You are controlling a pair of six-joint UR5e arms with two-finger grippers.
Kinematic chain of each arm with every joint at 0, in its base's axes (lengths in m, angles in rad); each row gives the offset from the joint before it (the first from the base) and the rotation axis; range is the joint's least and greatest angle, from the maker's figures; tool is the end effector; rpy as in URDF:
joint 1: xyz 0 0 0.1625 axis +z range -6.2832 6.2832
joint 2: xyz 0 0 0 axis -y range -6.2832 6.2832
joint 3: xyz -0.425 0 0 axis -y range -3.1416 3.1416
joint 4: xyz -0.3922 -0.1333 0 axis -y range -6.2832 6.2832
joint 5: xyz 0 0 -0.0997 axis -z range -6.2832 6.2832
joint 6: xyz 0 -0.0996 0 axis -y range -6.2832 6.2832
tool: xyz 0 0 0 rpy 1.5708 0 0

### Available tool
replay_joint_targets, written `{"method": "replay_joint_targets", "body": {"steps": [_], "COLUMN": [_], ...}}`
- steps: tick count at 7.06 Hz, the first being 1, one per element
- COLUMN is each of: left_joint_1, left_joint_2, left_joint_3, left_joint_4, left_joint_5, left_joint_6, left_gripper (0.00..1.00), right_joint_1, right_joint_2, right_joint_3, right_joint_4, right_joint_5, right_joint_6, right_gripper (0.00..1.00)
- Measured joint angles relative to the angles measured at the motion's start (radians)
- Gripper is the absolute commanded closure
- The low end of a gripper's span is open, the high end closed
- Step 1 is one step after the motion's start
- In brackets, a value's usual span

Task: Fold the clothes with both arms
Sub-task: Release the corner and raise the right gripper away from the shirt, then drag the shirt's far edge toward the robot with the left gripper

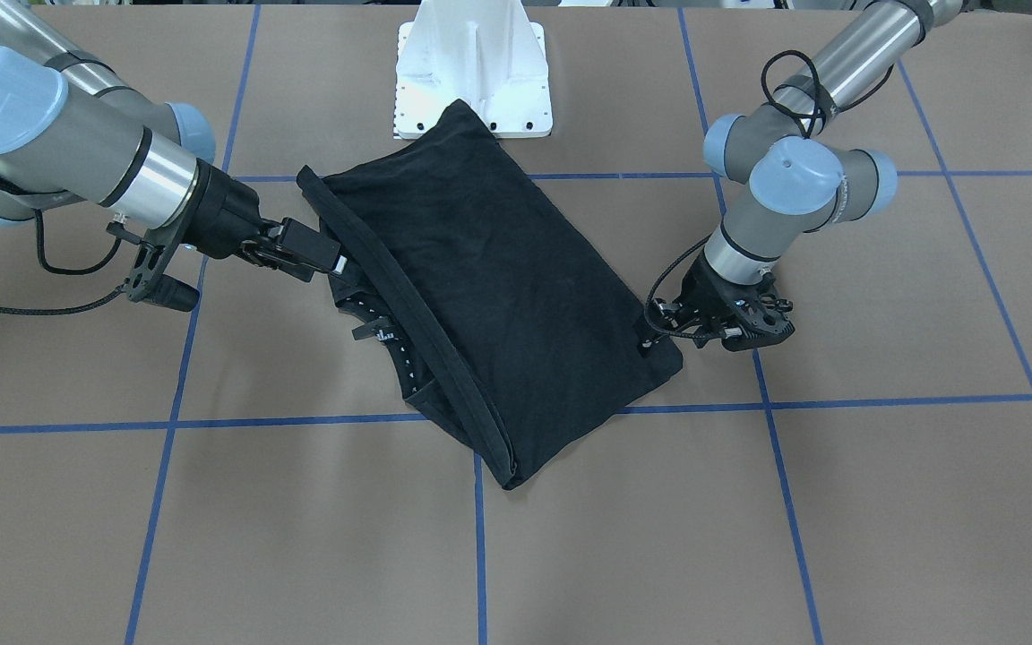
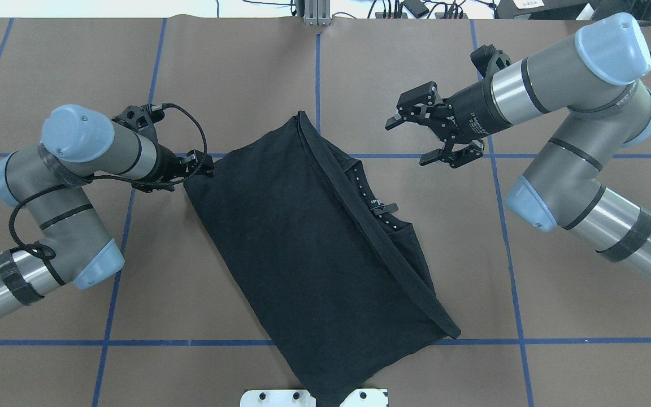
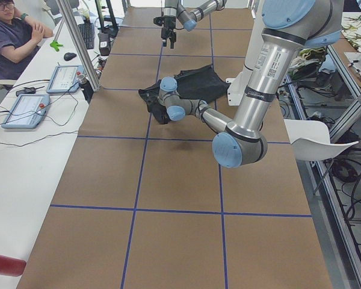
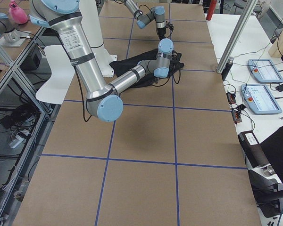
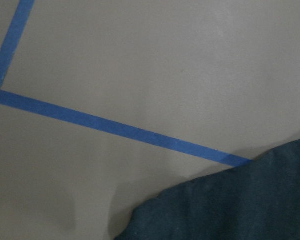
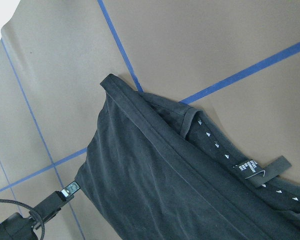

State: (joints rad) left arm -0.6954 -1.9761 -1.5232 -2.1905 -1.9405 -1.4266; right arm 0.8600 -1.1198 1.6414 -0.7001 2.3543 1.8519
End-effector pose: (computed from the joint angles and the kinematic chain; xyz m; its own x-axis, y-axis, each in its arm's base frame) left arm 0.4503 -0.5025 0.3850 0.4777 -0.2241 -0.8495 0.3019 0.9499 -0.0808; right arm -0.3518 -0.5052 0.2640 0.0881 0.4035 0.9107 -0.1126 0.9124 -0.3934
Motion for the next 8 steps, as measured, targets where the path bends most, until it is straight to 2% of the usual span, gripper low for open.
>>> {"method": "replay_joint_targets", "body": {"steps": [2,3,5,6,7,8], "left_joint_1": [0.02,0.024,0.024,0.025,0.024,0.022], "left_joint_2": [-0.011,-0.012,-0.013,-0.013,-0.013,-0.012], "left_joint_3": [0.022,0.028,0.027,0.023,0.017,0.012], "left_joint_4": [0.0,0.0,0.0,0.0,0.0,0.001], "left_joint_5": [0.035,0.041,0.043,0.04,0.04,0.04], "left_joint_6": [-0.001,-0.001,-0.002,-0.002,-0.002,-0.002], "left_gripper": [0.25,0.45,0.6,0.9,1.0,1.0], "right_joint_1": [0.002,0.002,0.002,0.002,0.002,0.002], "right_joint_2": [0.001,0.002,0.003,0.003,0.003,0.003], "right_joint_3": [0.001,0.001,0.002,0.003,0.003,0.003], "right_joint_4": [0.003,0.003,0.004,0.004,0.004,0.004], "right_joint_5": [0.004,0.005,0.006,0.007,0.009,0.009], "right_joint_6": [0.001,0.001,0.001,0.002,0.003,0.004], "right_gripper": [0.0,0.0,0.0,0.0,0.0,0.0]}}
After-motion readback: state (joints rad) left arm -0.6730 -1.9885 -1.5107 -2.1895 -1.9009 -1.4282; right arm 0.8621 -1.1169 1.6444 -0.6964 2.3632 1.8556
